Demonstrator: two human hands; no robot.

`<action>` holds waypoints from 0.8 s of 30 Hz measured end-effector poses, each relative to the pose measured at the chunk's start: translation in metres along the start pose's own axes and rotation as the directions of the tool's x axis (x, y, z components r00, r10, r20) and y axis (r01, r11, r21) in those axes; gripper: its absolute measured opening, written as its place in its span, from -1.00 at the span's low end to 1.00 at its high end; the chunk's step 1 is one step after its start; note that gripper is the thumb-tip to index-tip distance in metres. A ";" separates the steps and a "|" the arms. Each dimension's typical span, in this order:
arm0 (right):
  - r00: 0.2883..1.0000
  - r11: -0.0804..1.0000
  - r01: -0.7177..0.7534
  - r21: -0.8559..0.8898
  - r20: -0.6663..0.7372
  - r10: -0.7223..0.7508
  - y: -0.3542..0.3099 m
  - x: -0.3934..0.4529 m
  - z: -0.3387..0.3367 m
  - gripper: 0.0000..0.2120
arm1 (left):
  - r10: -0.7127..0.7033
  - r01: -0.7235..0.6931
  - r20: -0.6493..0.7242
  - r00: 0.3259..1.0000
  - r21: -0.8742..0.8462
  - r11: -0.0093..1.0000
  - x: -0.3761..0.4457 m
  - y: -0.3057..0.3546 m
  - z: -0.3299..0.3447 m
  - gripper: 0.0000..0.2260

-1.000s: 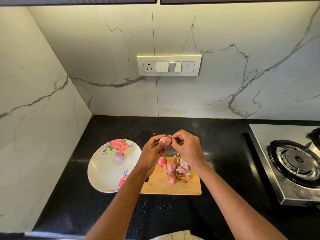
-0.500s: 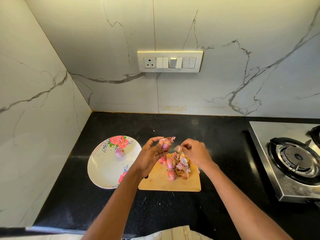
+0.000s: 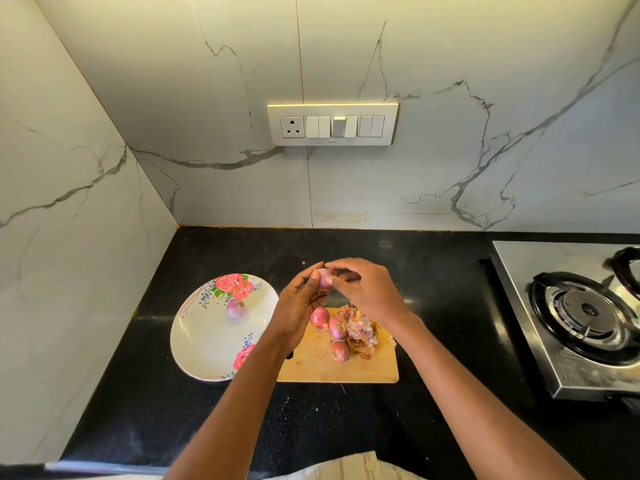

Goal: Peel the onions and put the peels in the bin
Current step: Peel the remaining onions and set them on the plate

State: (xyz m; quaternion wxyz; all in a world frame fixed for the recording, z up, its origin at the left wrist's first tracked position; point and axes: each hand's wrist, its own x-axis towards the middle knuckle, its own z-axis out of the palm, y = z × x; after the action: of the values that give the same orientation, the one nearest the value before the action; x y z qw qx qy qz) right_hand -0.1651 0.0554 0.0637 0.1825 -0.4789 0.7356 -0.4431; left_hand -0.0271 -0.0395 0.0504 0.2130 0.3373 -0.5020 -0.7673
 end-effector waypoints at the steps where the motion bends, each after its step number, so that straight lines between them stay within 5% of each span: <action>1: 1.000 1.000 0.012 -0.020 -0.014 -0.012 0.001 0.001 -0.001 -0.73 | 0.001 -0.001 0.012 1.000 0.011 1.000 0.000 0.001 0.002 -0.69; 9: 0.995 0.992 0.089 -0.093 -0.032 -0.093 0.000 0.007 -0.004 -0.77 | 0.022 -0.023 0.019 1.000 0.054 0.998 0.004 0.007 -0.002 -0.64; 24: 0.999 0.998 -0.034 -0.046 -0.040 0.032 0.000 0.004 -0.002 -0.86 | 0.028 -0.030 0.021 0.999 0.081 0.996 0.002 0.001 -0.005 -0.68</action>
State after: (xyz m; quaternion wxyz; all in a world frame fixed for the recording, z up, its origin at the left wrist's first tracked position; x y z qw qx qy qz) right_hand -0.1684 0.0529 0.0656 0.1642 -0.4620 0.7570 -0.4319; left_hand -0.0249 -0.0442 0.0493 0.2052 0.3306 -0.5399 -0.7464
